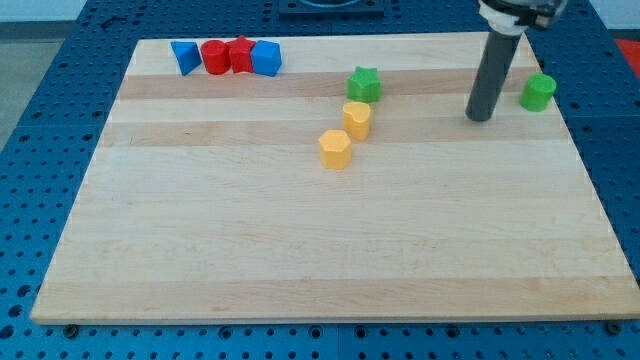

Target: Move green circle slightly up

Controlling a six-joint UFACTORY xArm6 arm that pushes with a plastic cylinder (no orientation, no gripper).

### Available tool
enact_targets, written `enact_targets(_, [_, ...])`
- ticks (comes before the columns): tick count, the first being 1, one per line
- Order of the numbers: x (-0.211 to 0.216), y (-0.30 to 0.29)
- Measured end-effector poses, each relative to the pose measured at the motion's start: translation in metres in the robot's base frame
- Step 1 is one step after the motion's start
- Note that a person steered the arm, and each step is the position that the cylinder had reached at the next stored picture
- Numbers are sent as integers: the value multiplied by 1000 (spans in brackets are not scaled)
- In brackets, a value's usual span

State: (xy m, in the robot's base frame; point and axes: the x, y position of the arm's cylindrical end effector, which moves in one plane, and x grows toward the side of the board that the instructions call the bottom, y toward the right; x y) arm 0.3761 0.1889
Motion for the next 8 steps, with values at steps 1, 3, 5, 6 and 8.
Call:
enact_targets(1, [19, 21])
enact_targets(3, [27, 85])
enact_targets(5, [-3, 109])
enact_targets(6, [-17, 100])
enact_targets(8, [-31, 89])
